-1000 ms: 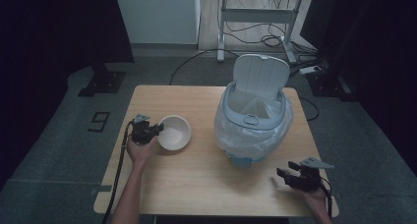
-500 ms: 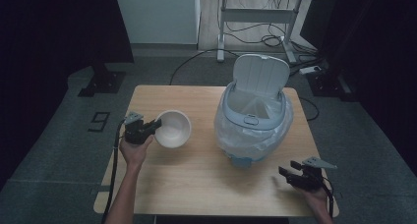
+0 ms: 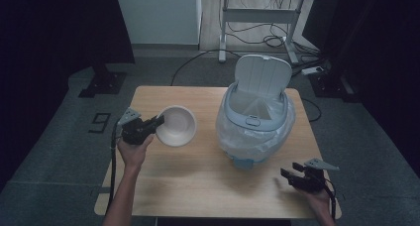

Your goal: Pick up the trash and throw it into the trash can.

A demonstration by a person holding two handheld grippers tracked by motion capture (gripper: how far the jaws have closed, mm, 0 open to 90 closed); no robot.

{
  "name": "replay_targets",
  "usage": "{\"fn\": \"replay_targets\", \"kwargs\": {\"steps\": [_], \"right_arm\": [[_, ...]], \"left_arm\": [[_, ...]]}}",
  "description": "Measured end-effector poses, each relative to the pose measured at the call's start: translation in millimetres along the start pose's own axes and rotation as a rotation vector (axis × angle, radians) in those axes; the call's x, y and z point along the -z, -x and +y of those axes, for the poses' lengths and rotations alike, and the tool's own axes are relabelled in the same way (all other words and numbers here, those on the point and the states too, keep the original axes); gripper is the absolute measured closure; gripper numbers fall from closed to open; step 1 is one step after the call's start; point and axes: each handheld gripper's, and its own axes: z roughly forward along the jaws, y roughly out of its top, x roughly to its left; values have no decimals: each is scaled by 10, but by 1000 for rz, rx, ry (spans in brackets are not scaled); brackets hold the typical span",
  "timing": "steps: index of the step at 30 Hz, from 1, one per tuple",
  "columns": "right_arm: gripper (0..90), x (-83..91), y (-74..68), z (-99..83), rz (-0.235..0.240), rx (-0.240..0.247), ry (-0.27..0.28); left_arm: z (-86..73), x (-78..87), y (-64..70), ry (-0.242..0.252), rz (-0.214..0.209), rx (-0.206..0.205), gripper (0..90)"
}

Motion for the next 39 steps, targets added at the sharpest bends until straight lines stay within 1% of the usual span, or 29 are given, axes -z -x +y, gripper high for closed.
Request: {"fn": "replay_targets", "kwargs": {"steps": [3, 5, 14, 19, 21, 24, 26, 34, 39], "right_arm": [[347, -5, 2, -2, 0, -1, -3], [347, -7, 3, -4, 1, -2, -4], [347, -11, -3, -5, 2, -2, -7], [347, -22, -10, -6, 3, 2, -11], [347, -21, -13, -6, 4, 5, -12], [347, -21, -14, -7, 3, 4, -12], [347, -21, -11, -7, 3, 3, -14], [347, -23, -19, -7, 3, 11, -19], [347, -23, -16, -8, 2, 13, -21]], "left_arm": [[76, 45, 53, 14, -13, -8, 826], [139, 79, 87, 26, -35, -3, 826], [384, 178, 266, 60, -53, -49, 825], [494, 182, 378, 74, -72, -74, 825], [535, 185, 418, 87, -71, -77, 825], [604, 199, 464, 103, -83, -77, 825], [657, 211, 501, 113, -83, -87, 825], [852, 209, 643, 132, -106, -114, 825], [942, 206, 718, 147, -108, -128, 825]]}}
